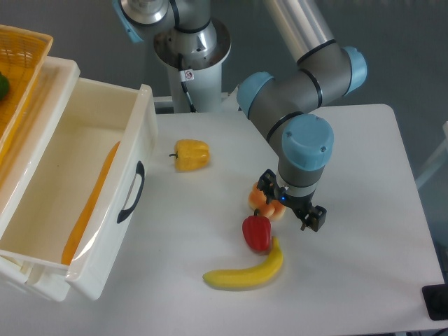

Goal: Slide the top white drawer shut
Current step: 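Raise the gripper up from above the orange toy and red pepper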

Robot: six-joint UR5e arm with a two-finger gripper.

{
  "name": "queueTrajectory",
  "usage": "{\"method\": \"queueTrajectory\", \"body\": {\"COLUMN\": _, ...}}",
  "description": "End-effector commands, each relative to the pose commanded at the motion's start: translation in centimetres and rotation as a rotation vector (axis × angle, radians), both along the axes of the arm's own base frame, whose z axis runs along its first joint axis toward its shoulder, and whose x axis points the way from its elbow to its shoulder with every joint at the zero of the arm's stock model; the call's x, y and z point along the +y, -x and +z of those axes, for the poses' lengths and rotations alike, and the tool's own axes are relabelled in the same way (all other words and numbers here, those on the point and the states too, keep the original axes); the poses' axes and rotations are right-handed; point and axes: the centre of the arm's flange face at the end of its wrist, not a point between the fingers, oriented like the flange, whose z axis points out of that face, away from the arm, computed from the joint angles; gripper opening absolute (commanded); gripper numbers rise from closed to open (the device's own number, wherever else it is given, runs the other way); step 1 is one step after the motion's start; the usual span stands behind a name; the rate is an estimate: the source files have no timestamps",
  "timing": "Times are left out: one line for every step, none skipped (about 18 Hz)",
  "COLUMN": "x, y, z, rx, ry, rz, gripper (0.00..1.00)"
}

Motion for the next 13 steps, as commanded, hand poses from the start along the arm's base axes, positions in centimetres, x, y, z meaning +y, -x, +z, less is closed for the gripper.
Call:
{"method": "queueTrajectory", "body": {"x": 0.0, "y": -0.1, "z": 0.2, "rx": 0.003, "ry": 0.0, "rz": -0.002, "gripper": 1.0}}
{"method": "queueTrajectory", "body": {"x": -0.1, "y": -0.1, "z": 0.6, "rx": 0.008, "ry": -0.004, "rz": 0.002, "gripper": 1.0}}
{"method": "queueTrajectory", "body": {"x": -0.2, "y": -0.3, "z": 1.1, "rx": 0.012, "ry": -0.006, "rz": 0.002, "gripper": 1.0}}
{"method": "queueTrajectory", "body": {"x": -0.6, "y": -0.6, "z": 2.4, "rx": 0.026, "ry": -0.015, "rz": 0.005, "gripper": 1.0}}
{"method": "queueTrajectory", "body": {"x": -1.3, "y": -0.8, "z": 2.8, "rx": 0.027, "ry": -0.018, "rz": 0.012, "gripper": 1.0}}
{"method": "queueTrajectory", "body": {"x": -1.5, "y": -1.2, "z": 2.2, "rx": 0.02, "ry": -0.011, "rz": 0.011, "gripper": 1.0}}
{"method": "queueTrajectory", "body": {"x": -1.5, "y": -1.6, "z": 1.5, "rx": 0.015, "ry": -0.003, "rz": 0.009, "gripper": 1.0}}
{"method": "queueTrajectory", "body": {"x": -1.6, "y": -1.8, "z": 1.2, "rx": 0.007, "ry": 0.001, "rz": 0.011, "gripper": 1.0}}
{"method": "queueTrajectory", "body": {"x": -1.9, "y": -1.8, "z": 1.2, "rx": 0.004, "ry": -0.001, "rz": 0.017, "gripper": 1.0}}
{"method": "queueTrajectory", "body": {"x": -2.2, "y": -2.2, "z": 1.2, "rx": 0.001, "ry": 0.001, "rz": 0.017, "gripper": 1.0}}
{"method": "queueTrajectory", "body": {"x": -2.4, "y": -2.7, "z": 0.9, "rx": -0.005, "ry": 0.003, "rz": 0.017, "gripper": 1.0}}
{"method": "queueTrajectory", "body": {"x": -2.6, "y": -2.9, "z": 0.8, "rx": -0.01, "ry": 0.004, "rz": 0.023, "gripper": 1.0}}
{"method": "queueTrajectory", "body": {"x": -2.6, "y": -3.0, "z": 0.7, "rx": -0.01, "ry": 0.008, "rz": 0.061, "gripper": 1.0}}
